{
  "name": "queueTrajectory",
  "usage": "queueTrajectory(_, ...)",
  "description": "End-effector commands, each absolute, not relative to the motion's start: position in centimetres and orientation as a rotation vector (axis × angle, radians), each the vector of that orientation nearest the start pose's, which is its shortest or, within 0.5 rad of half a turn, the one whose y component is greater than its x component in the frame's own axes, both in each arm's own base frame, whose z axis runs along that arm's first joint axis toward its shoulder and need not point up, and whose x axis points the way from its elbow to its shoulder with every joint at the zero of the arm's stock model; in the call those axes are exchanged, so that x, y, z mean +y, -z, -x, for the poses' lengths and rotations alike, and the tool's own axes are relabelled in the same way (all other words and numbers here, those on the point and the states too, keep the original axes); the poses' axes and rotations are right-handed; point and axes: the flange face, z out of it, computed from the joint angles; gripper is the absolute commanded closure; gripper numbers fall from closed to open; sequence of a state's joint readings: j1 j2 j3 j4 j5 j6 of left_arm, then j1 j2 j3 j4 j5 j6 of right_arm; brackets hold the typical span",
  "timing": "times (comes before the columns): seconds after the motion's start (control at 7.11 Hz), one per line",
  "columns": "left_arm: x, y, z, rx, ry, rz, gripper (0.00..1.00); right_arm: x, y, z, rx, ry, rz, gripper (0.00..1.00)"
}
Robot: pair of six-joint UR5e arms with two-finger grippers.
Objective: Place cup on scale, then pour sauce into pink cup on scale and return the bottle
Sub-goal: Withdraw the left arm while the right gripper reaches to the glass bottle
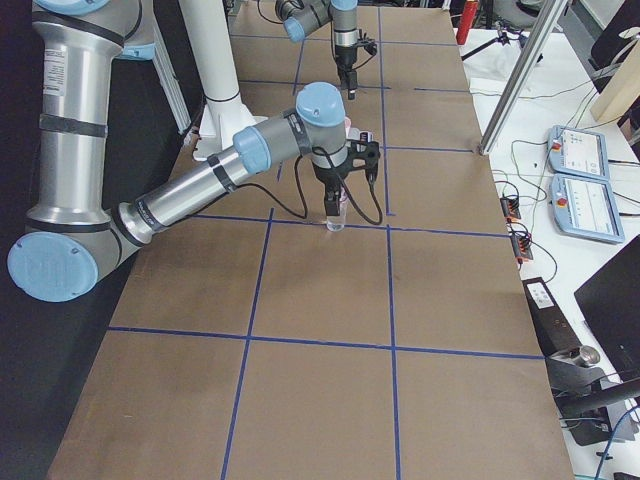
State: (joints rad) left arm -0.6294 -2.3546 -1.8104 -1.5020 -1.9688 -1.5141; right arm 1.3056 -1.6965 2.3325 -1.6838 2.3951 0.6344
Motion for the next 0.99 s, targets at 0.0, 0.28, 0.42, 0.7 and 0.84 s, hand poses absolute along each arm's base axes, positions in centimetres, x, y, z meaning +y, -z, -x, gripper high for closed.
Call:
queueTrajectory(0.0,-48.3,-12.0,-39.9,1.009,0.311,-0.033,0.0,-34.2,-30.1,12.2,-0.902,-0.194,-0.157,0.0)
queueTrajectory(0.28,-50.9,-13.0,-31.7,0.941,0.266,-0.126,0.0,-31.5,-30.7,20.0,-0.836,-0.246,-0.262,0.0)
queueTrajectory(0.42,-52.3,-13.2,-27.6,0.888,0.23,-0.178,0.0,-30.0,-30.8,23.0,-0.814,-0.276,-0.288,0.0)
queueTrajectory(0.7,-55.5,-17.9,-20.1,0.76,0.106,-0.268,0.0,-26.5,-32.3,27.5,-0.745,-0.354,-0.399,0.0)
queueTrajectory(0.84,-56.6,-21.5,-16.2,0.692,0.008,-0.31,0.0,-25.8,-33.6,28.0,-0.708,-0.388,-0.437,0.0)
